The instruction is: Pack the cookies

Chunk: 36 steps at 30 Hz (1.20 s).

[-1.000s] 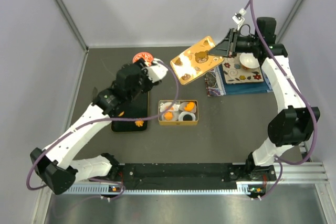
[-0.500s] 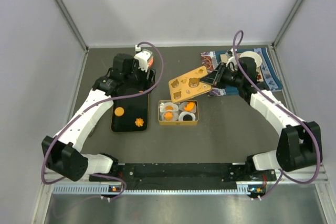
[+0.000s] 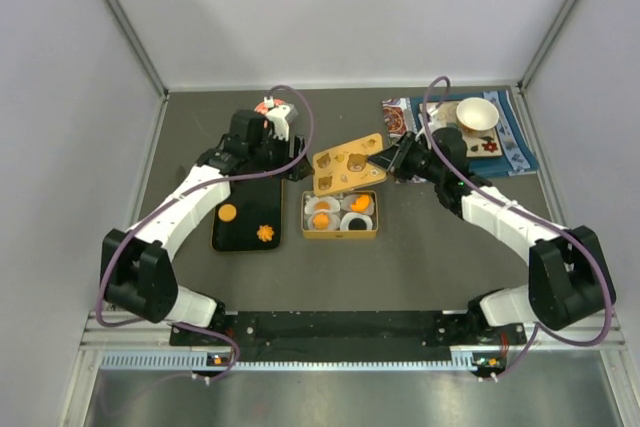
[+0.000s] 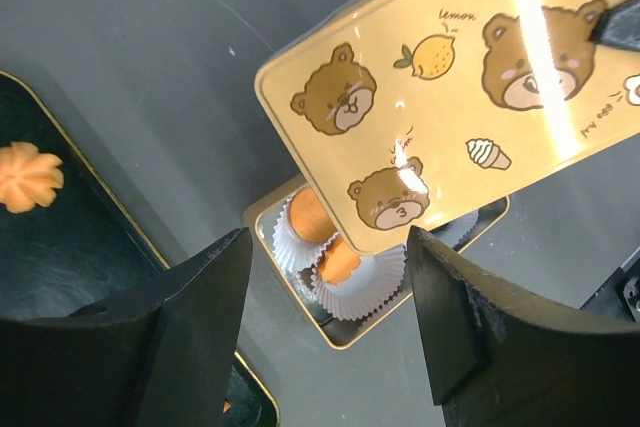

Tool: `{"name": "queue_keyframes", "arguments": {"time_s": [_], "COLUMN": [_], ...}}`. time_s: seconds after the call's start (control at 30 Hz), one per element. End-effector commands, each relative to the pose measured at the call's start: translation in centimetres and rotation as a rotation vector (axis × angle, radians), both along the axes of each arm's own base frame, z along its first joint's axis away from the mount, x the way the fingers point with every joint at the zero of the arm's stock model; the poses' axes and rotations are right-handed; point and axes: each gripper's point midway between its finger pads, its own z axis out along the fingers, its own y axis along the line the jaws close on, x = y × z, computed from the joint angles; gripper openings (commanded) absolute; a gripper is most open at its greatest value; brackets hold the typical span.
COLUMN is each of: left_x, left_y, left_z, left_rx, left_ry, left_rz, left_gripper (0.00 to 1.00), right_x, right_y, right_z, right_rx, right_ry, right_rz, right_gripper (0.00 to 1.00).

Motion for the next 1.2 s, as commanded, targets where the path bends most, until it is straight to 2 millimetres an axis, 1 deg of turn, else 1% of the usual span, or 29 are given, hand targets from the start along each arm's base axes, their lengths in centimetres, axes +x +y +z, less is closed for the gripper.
{"name": "queue_keyframes", "arguments": {"time_s": [0.0,0.2,0.27,0.3,0.33,0.43,0.53,0.63,0.77,1.03,1.17], "left_x": [0.9,0.9,0.9,0.9,1.0,0.8,0.4,-0.3,-0.6,-1.2,-1.3], "left_y": [-1.2,-1.4,-1.2,-1.1,-1.0,-0.8,-0.3,0.1,0.2,0.5,0.7], "left_z": [-0.3,-2.2,-2.7,-2.7,-2.8,-3.4,-4.0,-5.4,-6.1,-7.1,-7.0], "left_rx": [-0.086,-0.094,-0.088,-0.089,-0.089,-0.077,-0.055,-0.038,-0.035,-0.025,-0.019], "left_ry": [-0.002,0.013,0.009,0.008,0.011,0.018,0.017,0.039,0.045,0.051,0.042], "left_rz": [0.005,0.004,0.008,0.008,0.01,0.013,0.011,0.011,0.012,0.005,0.008], "left_gripper": [0.69,0.68,0.68,0.69,0.69,0.69,0.68,0.68,0.68,0.69,0.69], "right_x": [0.8,-0.4,-0.7,-0.7,-0.9,-1.1,-1.2,-1.3,-1.4,-2.8,-3.4], "right_y": [1.5,3.7,4.6,5.0,5.4,5.7,5.6,5.6,5.7,6.6,6.8], "right_z": [1.6,-0.3,-0.1,-0.6,-0.6,-1.4,-1.8,-1.7,-2.0,-2.9,-3.5], "right_rx": [0.047,0.056,0.08,0.077,0.081,0.075,0.069,0.073,0.069,0.061,0.055], "right_ry": [-0.091,-0.06,-0.061,-0.045,-0.045,-0.027,-0.027,-0.026,-0.018,0.008,0.022], "right_rz": [-0.009,0.05,0.079,0.088,0.099,0.106,0.103,0.102,0.1,0.126,0.133], "right_gripper": [0.0,0.0,0.0,0.0,0.0,0.0,0.0,0.0,0.0,0.0,0.0]}}
